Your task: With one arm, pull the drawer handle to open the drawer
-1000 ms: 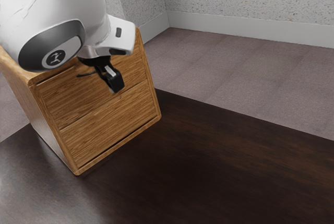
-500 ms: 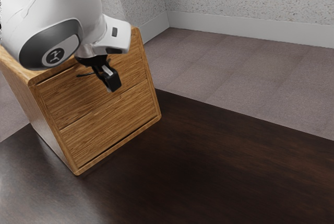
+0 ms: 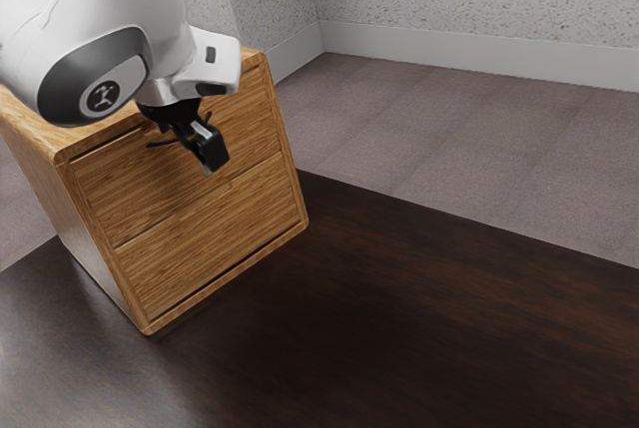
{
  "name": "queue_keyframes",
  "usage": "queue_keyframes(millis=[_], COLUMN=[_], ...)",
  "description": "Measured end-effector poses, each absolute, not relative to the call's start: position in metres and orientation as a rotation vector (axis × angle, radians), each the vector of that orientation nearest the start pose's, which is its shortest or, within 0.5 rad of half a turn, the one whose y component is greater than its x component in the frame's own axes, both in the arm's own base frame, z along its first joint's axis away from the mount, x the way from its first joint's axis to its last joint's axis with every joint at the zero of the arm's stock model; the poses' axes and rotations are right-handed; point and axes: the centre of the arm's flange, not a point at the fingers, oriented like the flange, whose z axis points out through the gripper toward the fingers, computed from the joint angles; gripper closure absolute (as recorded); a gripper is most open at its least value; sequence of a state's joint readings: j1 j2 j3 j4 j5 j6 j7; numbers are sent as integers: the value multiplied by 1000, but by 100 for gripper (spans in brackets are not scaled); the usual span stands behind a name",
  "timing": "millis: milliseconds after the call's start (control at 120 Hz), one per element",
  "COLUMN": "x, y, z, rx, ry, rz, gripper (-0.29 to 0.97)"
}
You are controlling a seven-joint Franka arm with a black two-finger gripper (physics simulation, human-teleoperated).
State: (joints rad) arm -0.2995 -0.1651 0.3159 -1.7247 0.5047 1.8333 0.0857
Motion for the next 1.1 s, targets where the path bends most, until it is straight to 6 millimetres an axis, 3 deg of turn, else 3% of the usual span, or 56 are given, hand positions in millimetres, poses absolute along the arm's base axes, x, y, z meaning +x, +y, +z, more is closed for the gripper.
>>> queue_keyframes(millis=[525,817,1100], x=[539,541,536], y=[80,62,70], z=[659,653,661], rx=[-2660,-2667,-2663], ry=[140,186,167], rz=[-295,-295,-310], gripper=[0,-1,0])
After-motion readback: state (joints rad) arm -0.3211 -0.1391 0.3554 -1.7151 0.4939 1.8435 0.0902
